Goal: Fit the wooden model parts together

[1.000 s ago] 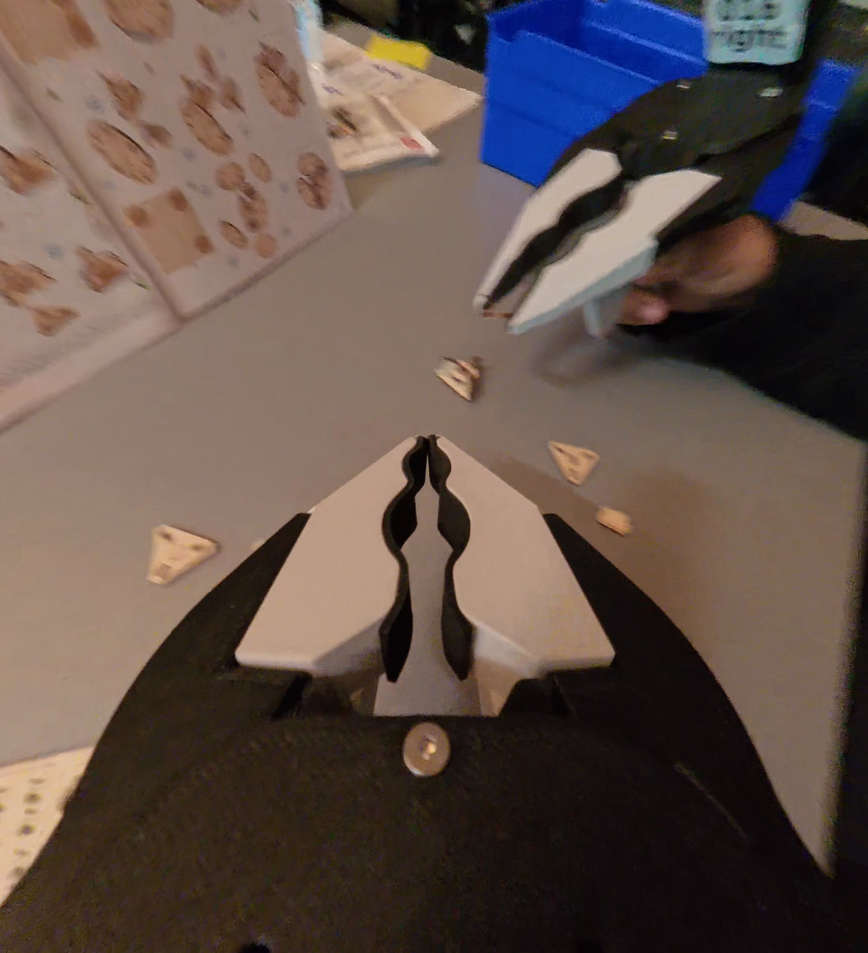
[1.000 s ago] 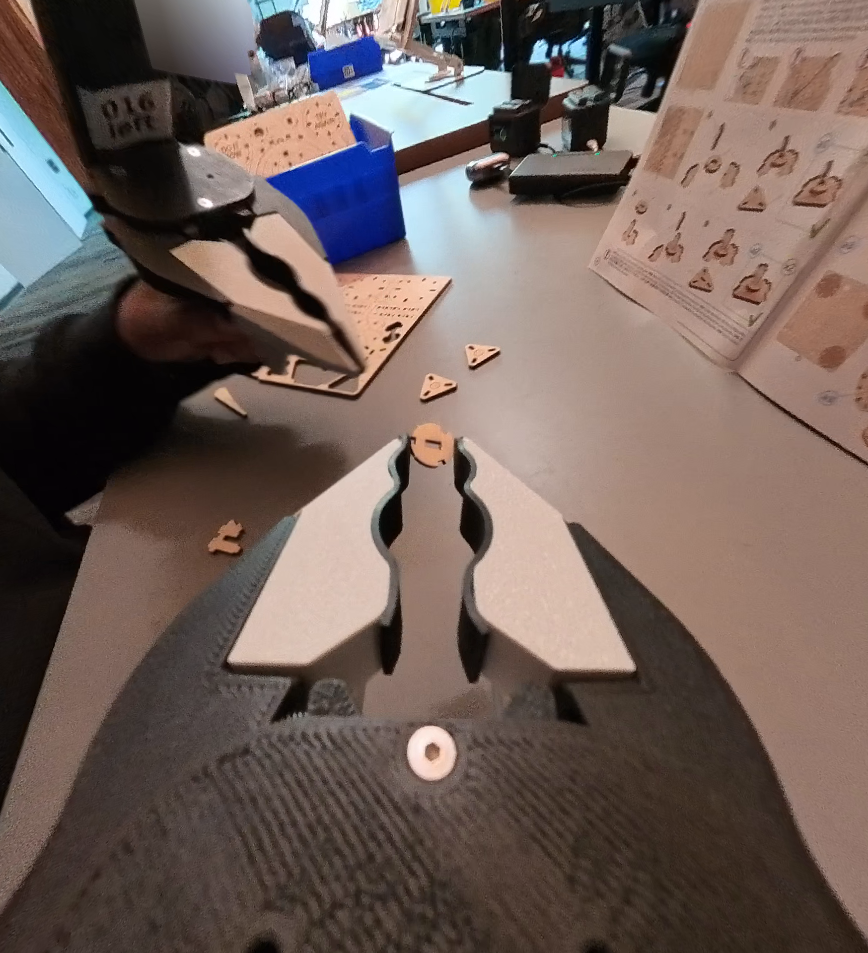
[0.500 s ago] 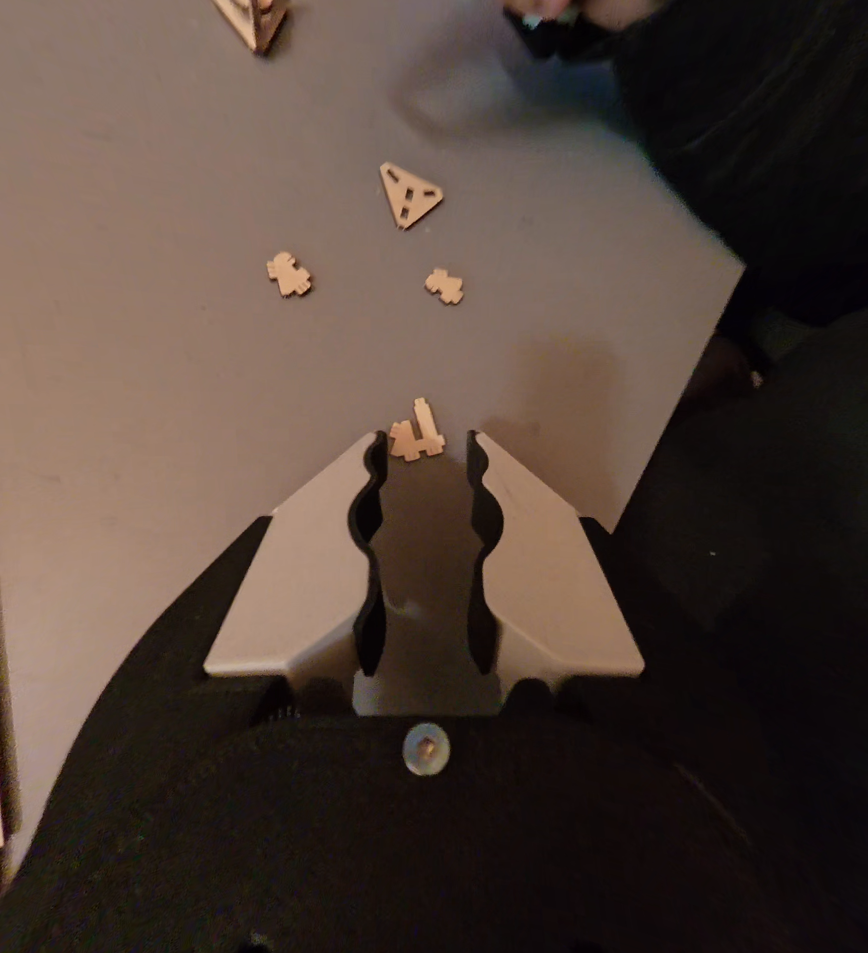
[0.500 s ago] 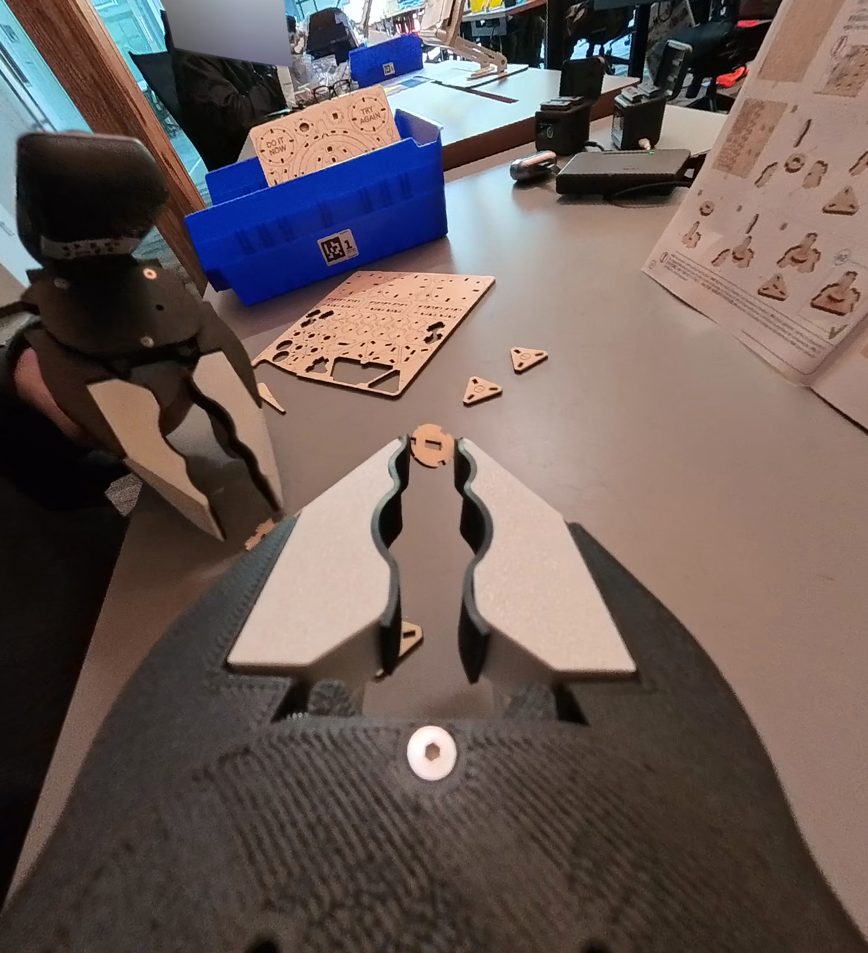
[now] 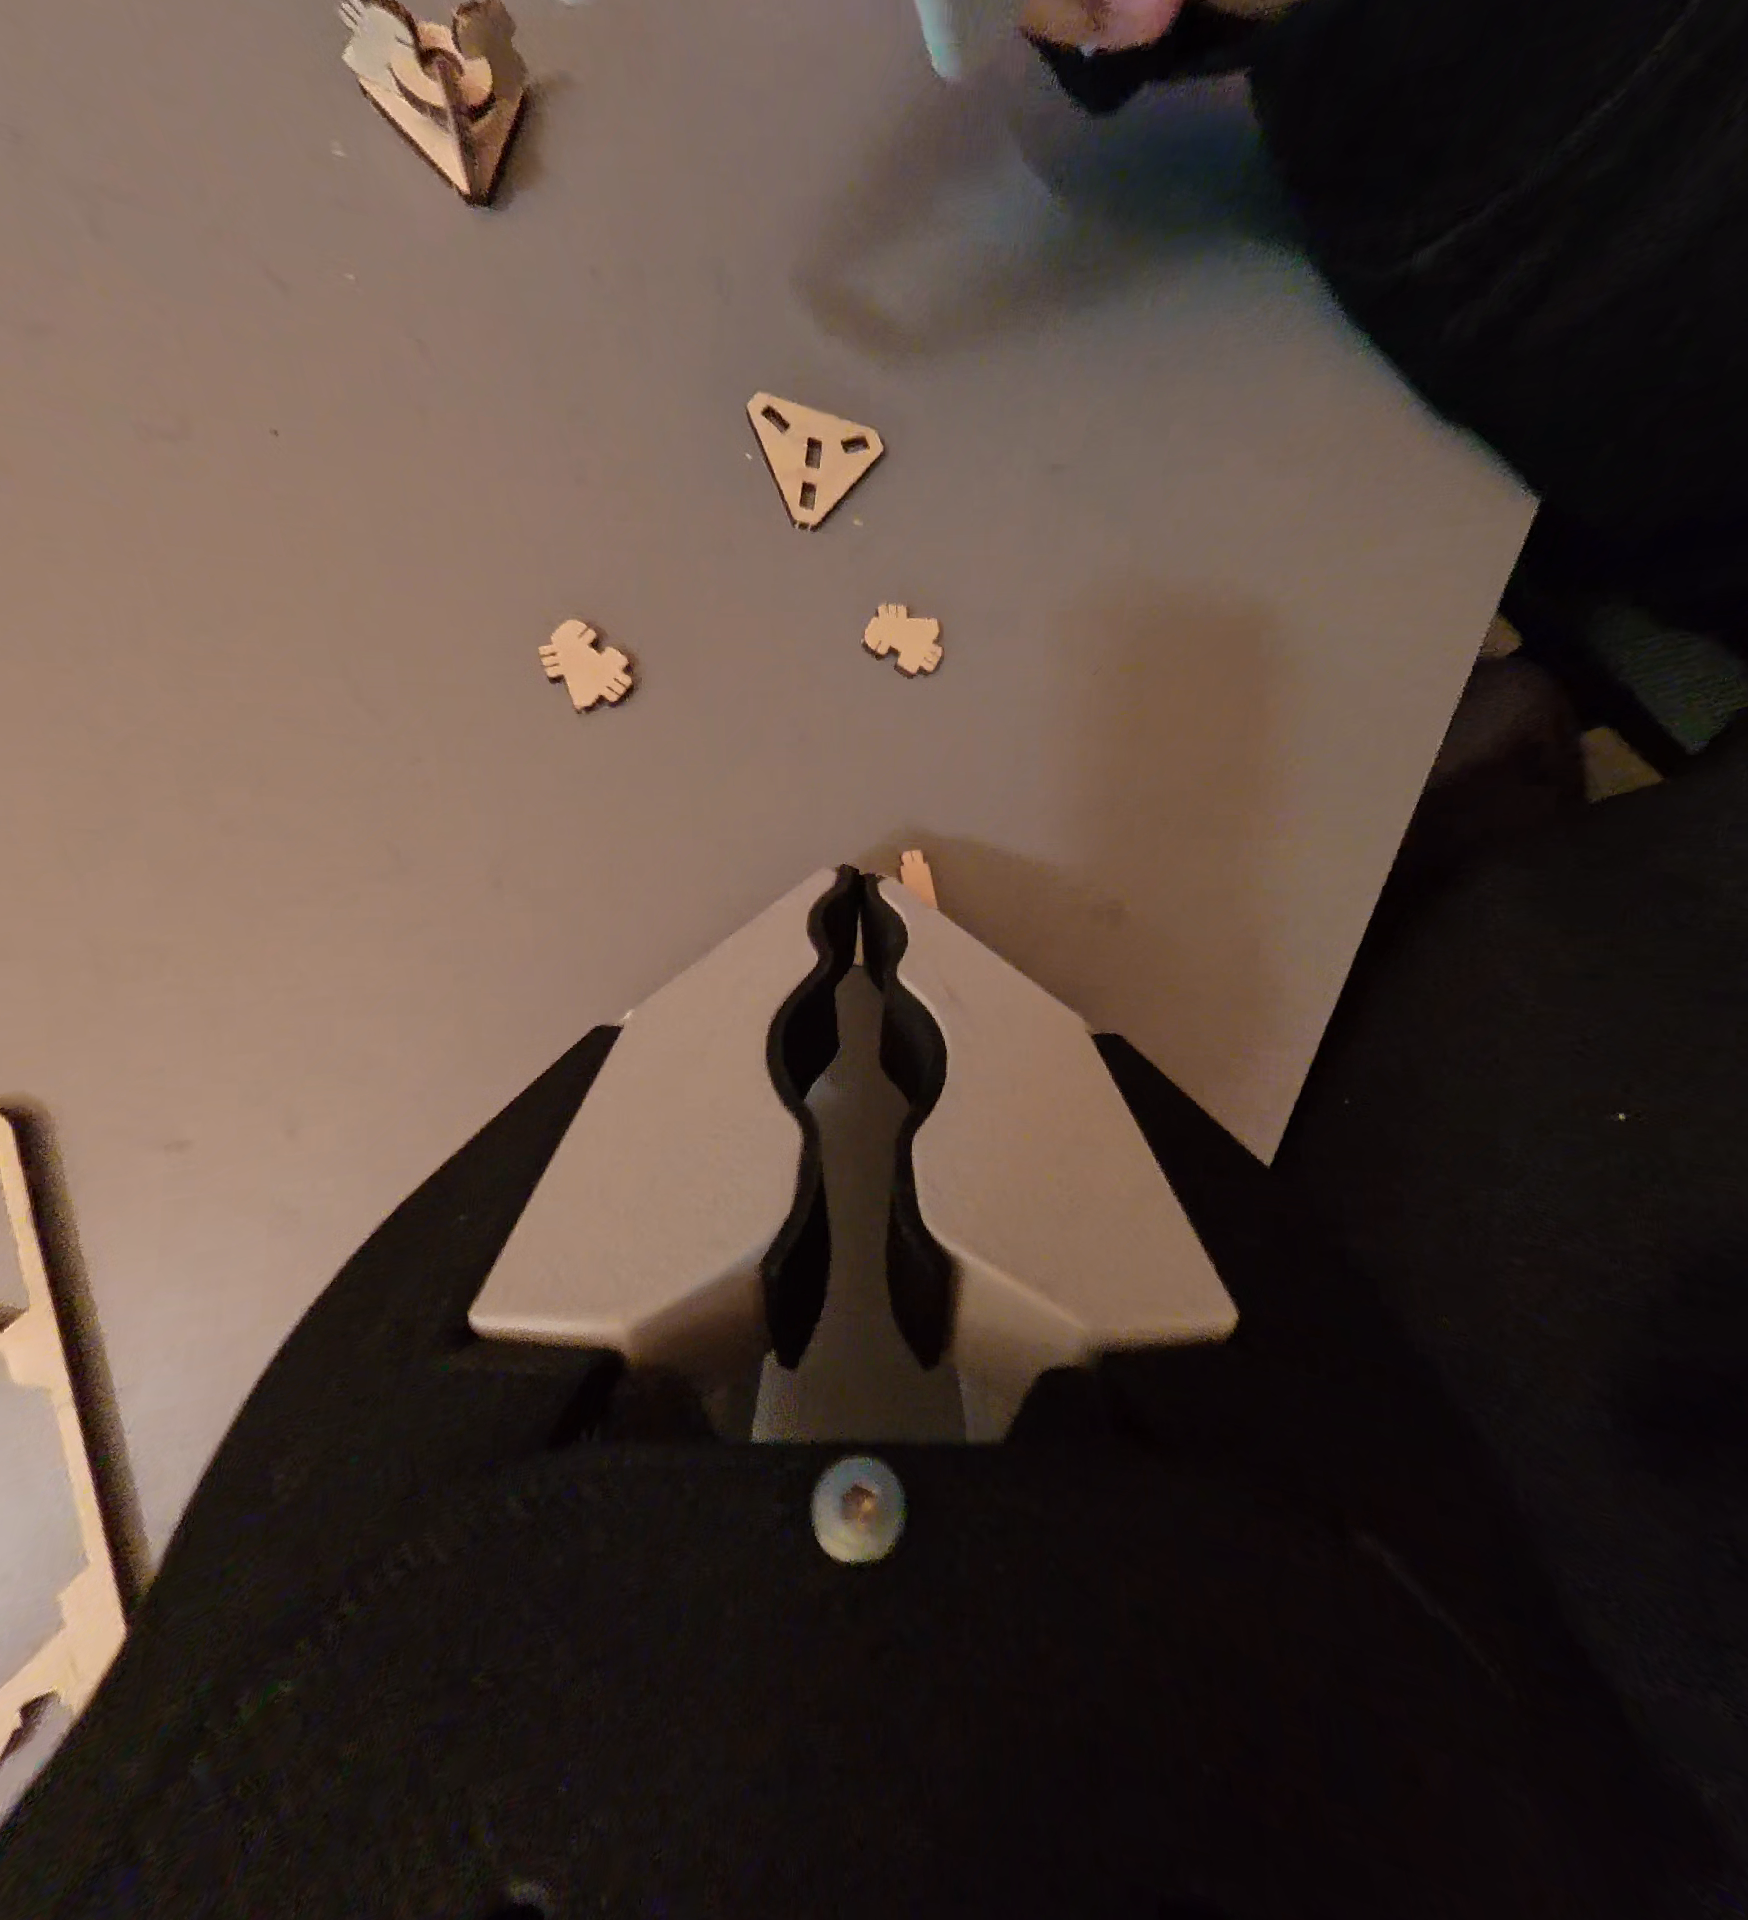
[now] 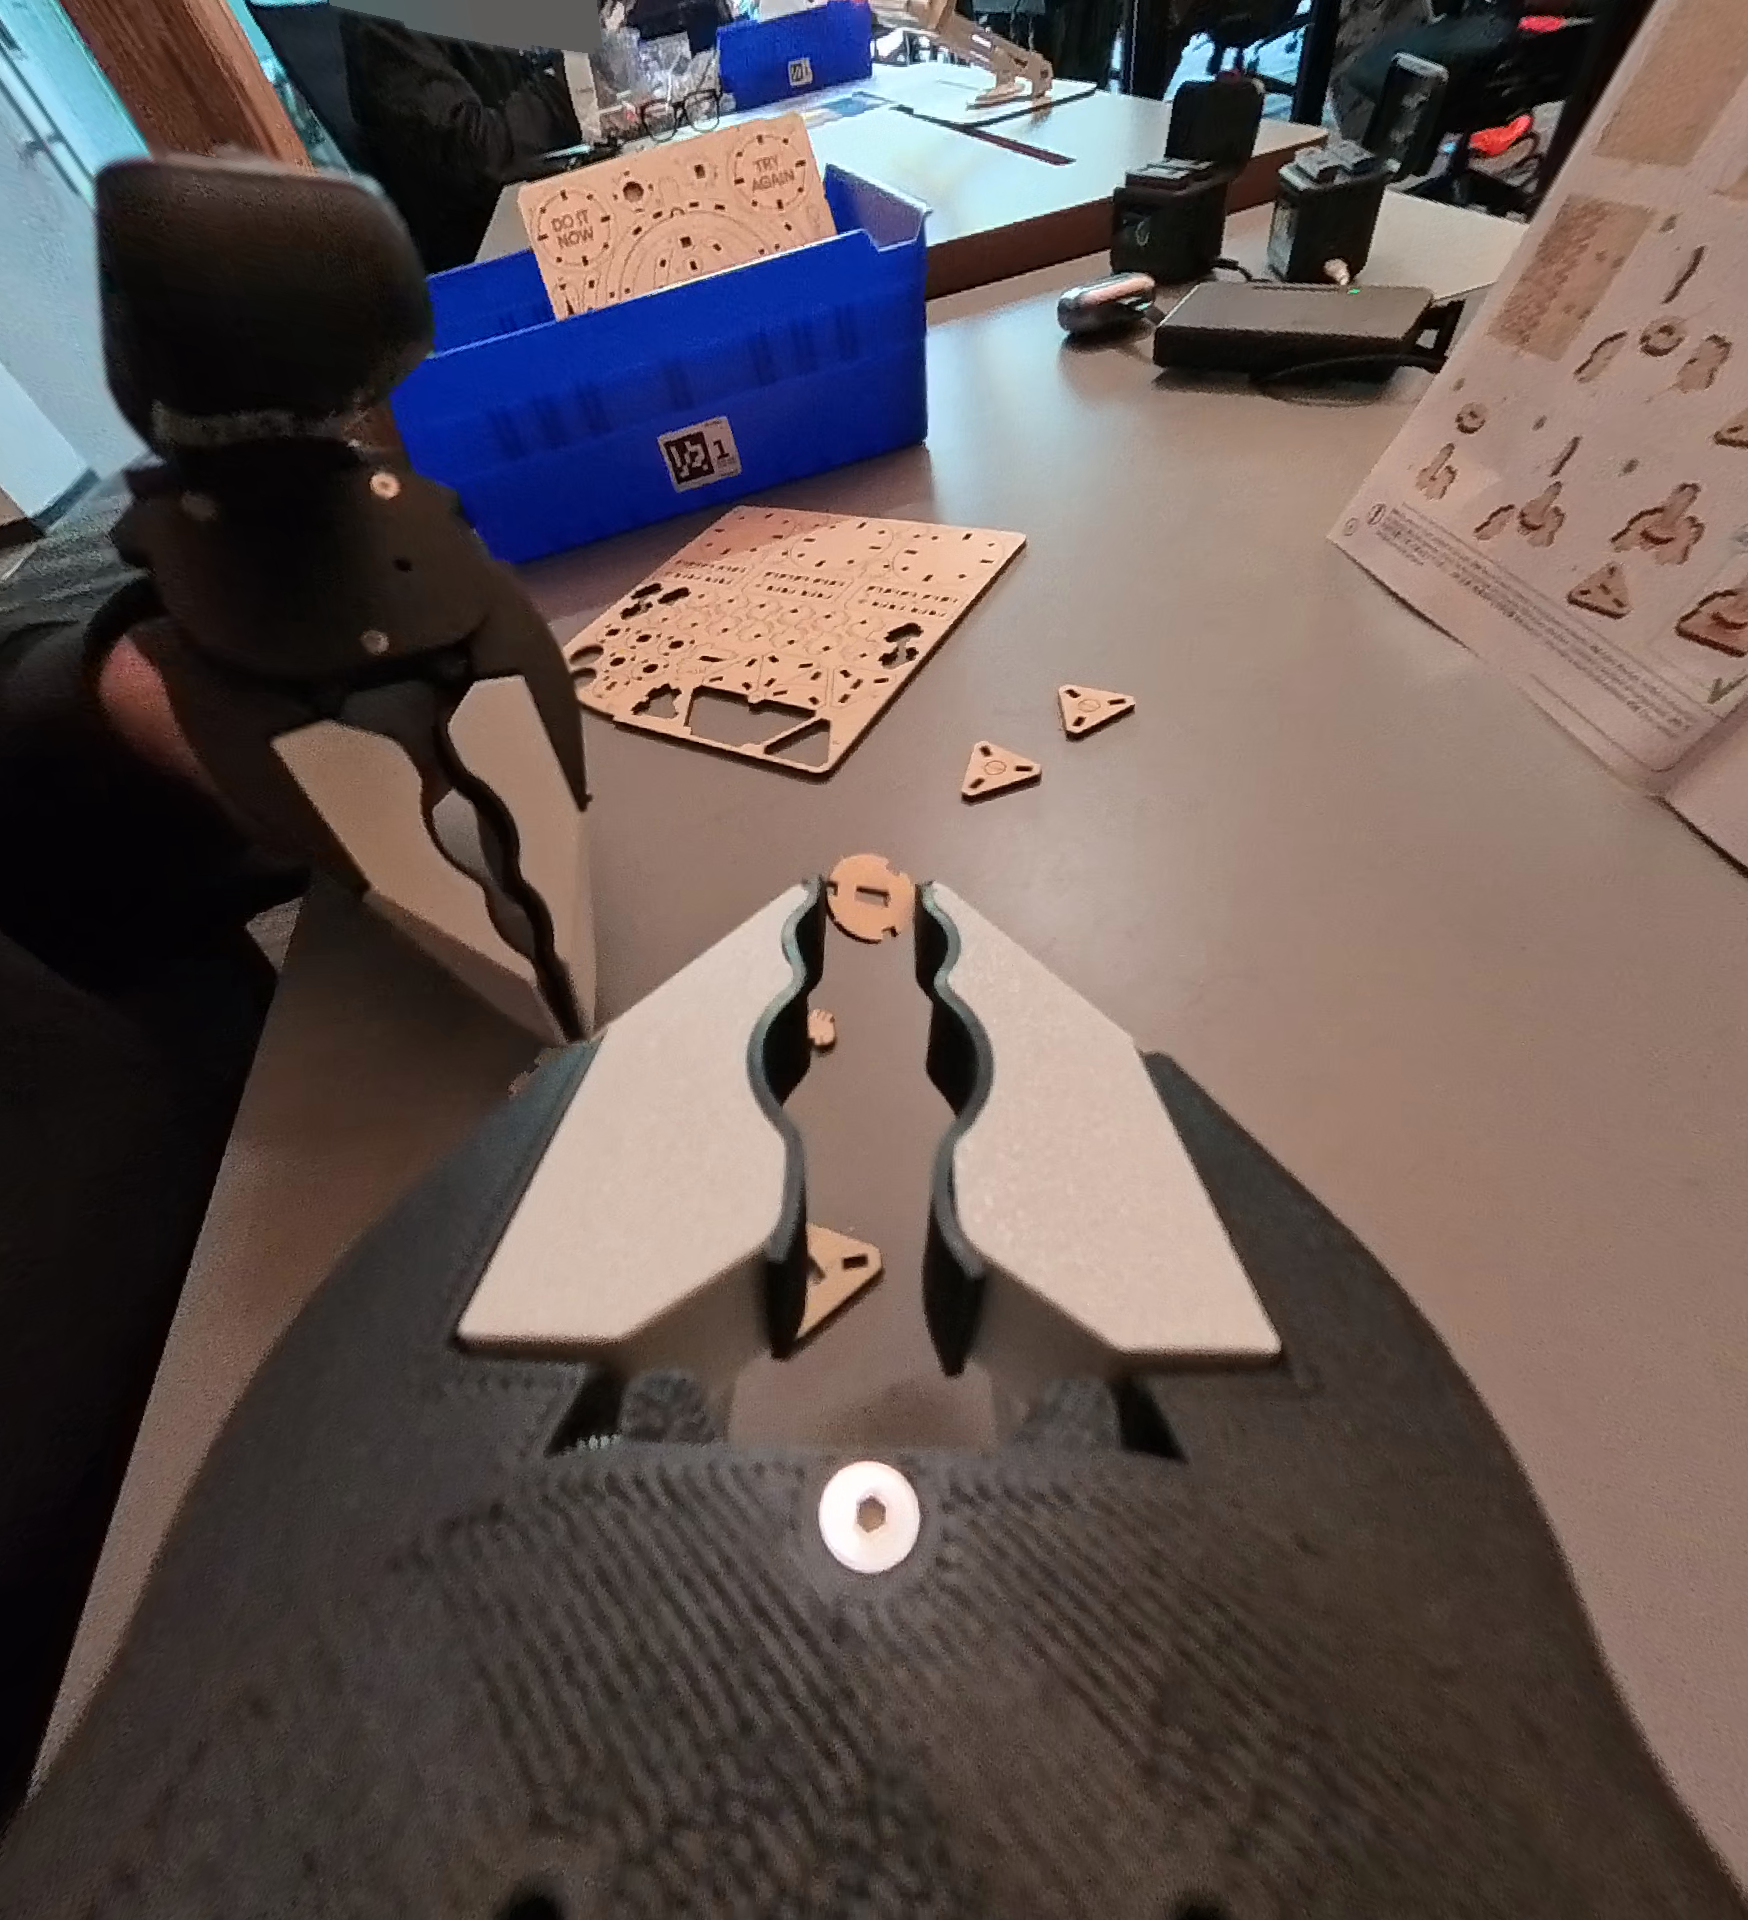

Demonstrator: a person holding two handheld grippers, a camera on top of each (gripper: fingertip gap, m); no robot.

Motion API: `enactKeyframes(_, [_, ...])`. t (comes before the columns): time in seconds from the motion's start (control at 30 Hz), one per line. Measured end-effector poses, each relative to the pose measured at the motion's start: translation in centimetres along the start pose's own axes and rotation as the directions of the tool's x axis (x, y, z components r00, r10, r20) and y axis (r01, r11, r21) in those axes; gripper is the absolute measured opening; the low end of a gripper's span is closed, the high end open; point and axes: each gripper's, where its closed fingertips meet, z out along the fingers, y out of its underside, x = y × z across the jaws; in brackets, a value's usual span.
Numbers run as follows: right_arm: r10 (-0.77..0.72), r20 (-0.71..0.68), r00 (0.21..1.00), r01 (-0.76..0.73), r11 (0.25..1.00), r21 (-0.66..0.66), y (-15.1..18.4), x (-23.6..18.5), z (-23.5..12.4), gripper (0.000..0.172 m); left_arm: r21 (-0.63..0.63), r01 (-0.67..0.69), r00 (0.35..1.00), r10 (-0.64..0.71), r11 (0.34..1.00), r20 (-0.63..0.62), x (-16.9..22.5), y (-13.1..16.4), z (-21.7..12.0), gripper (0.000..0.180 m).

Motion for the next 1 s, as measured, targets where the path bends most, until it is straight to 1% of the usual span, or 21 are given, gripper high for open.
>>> enactKeyframes(0.13, [-0.018, 0.021, 1.000, 0.018, 1.000, -0.011, 0.3, -0.9, 0.6, 0.015, 0.031, 0.030, 0.999, -0.029, 0.999, -0.015, -0.3, -0.3, -1.1, 0.000])
enactKeyframes(0.17, [-0.021, 0.026, 0.999, 0.021, 1.000, -0.017, 0.5, -1.1, 0.8, 0.015, 0.020, 0.048, 0.999, -0.048, 0.999, -0.016, -0.1, -0.1, -1.1, 0.012])
enactKeyframes(0.2, [-0.024, 0.030, 0.999, 0.025, 0.999, -0.026, 0.6, -1.3, 1.0, 0.015, -0.001, 0.059, 0.998, -0.059, 0.998, -0.003, -0.1, 0.3, -0.8, 0.029])
enactKeyframes(0.23, [-0.030, 0.032, 0.999, 0.031, 0.999, -0.035, 0.8, -1.4, 1.2, 0.015, -0.015, 0.048, 0.998, -0.047, 0.999, 0.029, -0.2, 0.7, -0.5, 0.031])
enactKeyframes(0.3, [-0.039, 0.035, 0.999, 0.041, 0.998, -0.053, 1.3, -1.6, 1.6, 0.016, -0.034, -0.008, 0.992, 0.012, 0.999, 0.123, -0.6, 1.2, 0.2, 0.029])
enactKeyframes(0.33, [-0.041, 0.035, 0.999, 0.043, 0.997, -0.062, 1.5, -1.6, 1.7, 0.016, -0.027, -0.031, 0.990, 0.034, 0.999, 0.134, -0.4, 1.1, 0.4, 0.029])
enactKeyframes(0.57, [-0.035, 0.021, 0.999, 0.036, 0.997, -0.069, 1.7, -1.1, 1.6, 0.015, -0.032, -0.035, 0.999, 0.036, 0.999, 0.039, 1.4, 1.3, 0.5, 0.044])
enactKeyframes(0.6, [-0.034, 0.019, 0.999, 0.036, 0.997, -0.066, 1.6, -1.1, 1.6, 0.015, -0.033, -0.044, 0.998, 0.045, 0.998, 0.051, 1.3, 1.3, 0.6, 0.043])
enactKeyframes(0.67, [-0.036, 0.016, 0.999, 0.037, 0.997, -0.064, 1.5, -1.0, 1.5, 0.015, -0.050, -0.074, 0.989, 0.080, 0.996, 0.123, 0.5, 1.4, 0.6, 0.029])
enactKeyframes(0.73, [-0.041, 0.014, 0.999, 0.042, 0.997, -0.071, 1.6, -1.1, 1.5, 0.016, -0.061, -0.089, 0.989, 0.096, 0.994, 0.115, 1.1, 1.4, 0.9, 0.022])
enactKeyframes(0.8, [-0.052, 0.011, 0.999, 0.053, 0.995, -0.081, 1.7, -1.2, 1.5, 0.016, -0.057, -0.097, 0.990, 0.102, 0.994, 0.096, 1.5, 1.3, 1.0, 0.021])
enactKeyframes(0.93, [-0.081, 0.005, 0.997, 0.081, 0.992, -0.102, 1.9, -1.4, 1.6, 0.015, -0.024, -0.068, 0.997, 0.069, 0.997, 0.047, 1.4, 1.2, 0.9, 0.018])
enactKeyframes(1.0, [-0.093, 0.009, 0.996, 0.093, 0.988, -0.121, 2.2, -1.6, 1.7, 0.015, -0.010, -0.066, 0.996, 0.066, 0.998, 0.059, 0.9, 1.1, 0.6, 0.018])
